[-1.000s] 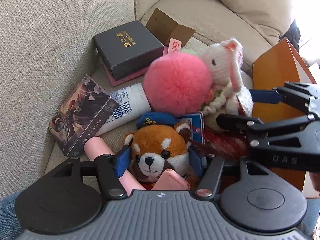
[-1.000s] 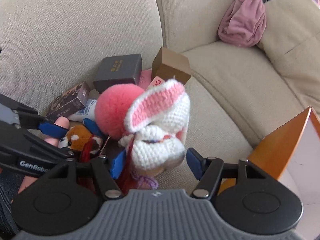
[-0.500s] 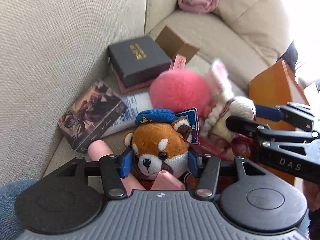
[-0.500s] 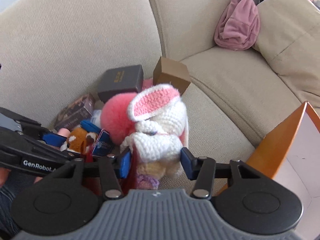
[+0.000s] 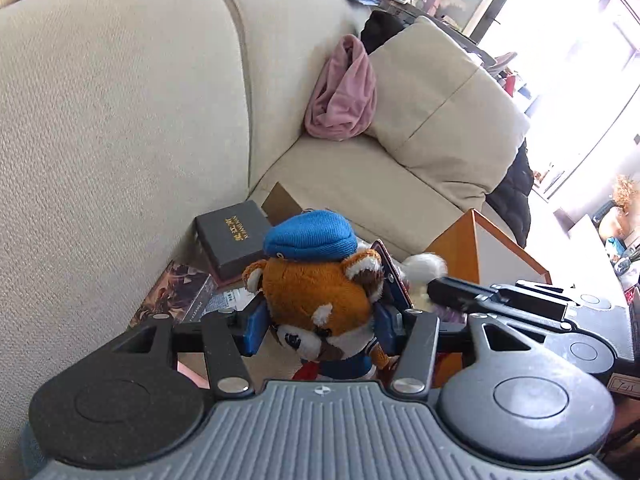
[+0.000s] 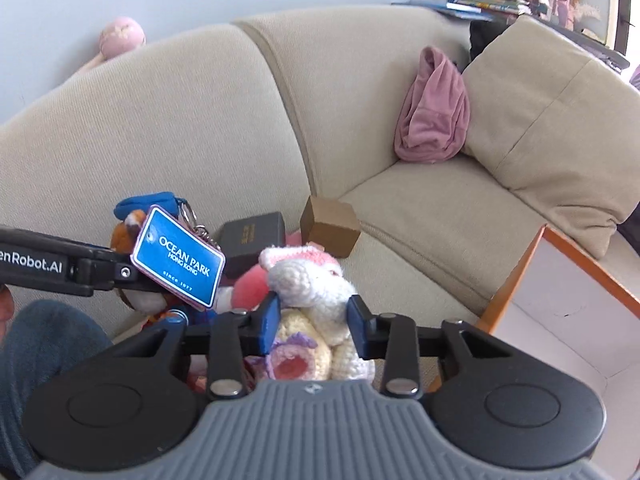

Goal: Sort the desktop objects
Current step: 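Grasp the red panda plush with the left tool while the right tool grasps the crocheted bunny, then lift the red panda with the left tool while the right tool lifts the bunny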

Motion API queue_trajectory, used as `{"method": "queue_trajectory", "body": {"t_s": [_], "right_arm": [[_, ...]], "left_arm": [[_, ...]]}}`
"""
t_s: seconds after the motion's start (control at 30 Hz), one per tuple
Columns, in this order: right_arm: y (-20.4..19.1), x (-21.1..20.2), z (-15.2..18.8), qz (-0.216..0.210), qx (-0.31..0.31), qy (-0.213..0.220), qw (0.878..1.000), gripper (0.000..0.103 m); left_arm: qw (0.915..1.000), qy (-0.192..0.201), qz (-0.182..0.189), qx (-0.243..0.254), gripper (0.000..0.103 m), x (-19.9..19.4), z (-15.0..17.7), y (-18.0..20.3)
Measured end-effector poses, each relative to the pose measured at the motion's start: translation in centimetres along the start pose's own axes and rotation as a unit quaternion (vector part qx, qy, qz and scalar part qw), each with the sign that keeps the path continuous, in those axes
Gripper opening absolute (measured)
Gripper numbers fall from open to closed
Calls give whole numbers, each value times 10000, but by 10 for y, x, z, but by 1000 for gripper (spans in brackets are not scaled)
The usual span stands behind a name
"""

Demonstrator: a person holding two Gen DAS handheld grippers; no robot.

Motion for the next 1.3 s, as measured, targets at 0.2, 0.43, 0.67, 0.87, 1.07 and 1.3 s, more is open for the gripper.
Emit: {"method": "queue_trajectory", "body": {"t_s": [0.2, 0.43, 0.67, 0.87, 1.07, 1.3], "right_arm": [[12, -34, -7, 37, 229, 291, 9993, 0], [16, -20, 18, -182, 239, -436, 9986, 9], [14, 18, 24, -205, -317, -1112, 9931, 26], [42, 62, 15, -326, -655, -2055, 9759, 44], [42, 93, 35, -753, -856, -2929, 9493, 59], [40, 109, 47, -691, -1044, -3059, 9438, 65]], "left_arm": [[9996, 35, -21, 296, 61, -8, -7, 21], [9980, -437, -147, 421, 61, 16, 4, 13], [9930, -1030, -200, 544, 62, 50, 14, -8], [9895, -1321, -172, 557, 64, 82, 18, -21], [9891, -1386, -218, 455, 69, 106, 22, -23], [9906, -1324, -321, 83, 74, 100, 28, -33]]}}
Point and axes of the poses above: each gripper's, at about its wrist camera, not at the fingertips, and x roughly the way its jaws point, y to its right, z to its underside, the point moved 9 cm from there along x, roughly the way its jaws point, and after that the axes turned 7 degrees about -z, right-handed, at the moved point
